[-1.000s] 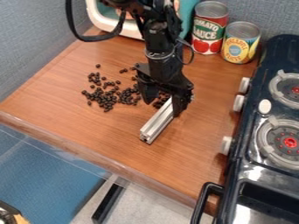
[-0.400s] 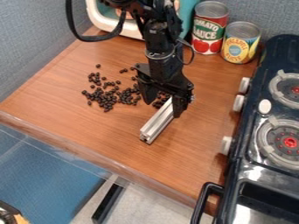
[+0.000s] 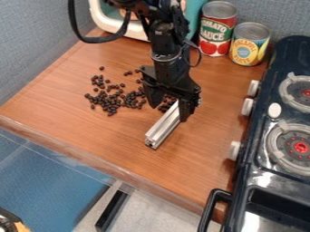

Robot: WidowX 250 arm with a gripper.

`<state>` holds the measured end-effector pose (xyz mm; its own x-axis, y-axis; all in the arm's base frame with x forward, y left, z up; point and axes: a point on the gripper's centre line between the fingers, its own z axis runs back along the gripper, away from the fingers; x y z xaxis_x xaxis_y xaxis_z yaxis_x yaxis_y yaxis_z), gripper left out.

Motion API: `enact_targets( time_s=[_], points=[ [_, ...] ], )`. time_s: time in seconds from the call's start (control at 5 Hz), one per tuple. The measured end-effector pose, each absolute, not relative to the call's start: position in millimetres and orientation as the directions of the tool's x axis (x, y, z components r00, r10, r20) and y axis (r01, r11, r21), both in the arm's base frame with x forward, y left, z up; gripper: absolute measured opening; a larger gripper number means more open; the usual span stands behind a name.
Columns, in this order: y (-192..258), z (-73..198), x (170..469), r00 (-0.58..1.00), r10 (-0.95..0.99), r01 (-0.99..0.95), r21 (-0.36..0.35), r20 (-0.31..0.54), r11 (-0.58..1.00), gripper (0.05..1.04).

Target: Sweep into pile

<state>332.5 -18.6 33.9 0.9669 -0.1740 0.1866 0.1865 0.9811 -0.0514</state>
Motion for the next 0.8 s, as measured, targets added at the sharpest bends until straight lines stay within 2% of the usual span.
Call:
enact_targets(
  time_s=[0.4,0.8],
  points=[
    [-23.9,38.2,337.9,0.966,-0.152,0.171,-0.079,0.208,0.982,1.006],
    [-26.5,37.1,338.9,0.963,-0.164,0.179,-0.054,0.215,0.982,1.006]
  ],
)
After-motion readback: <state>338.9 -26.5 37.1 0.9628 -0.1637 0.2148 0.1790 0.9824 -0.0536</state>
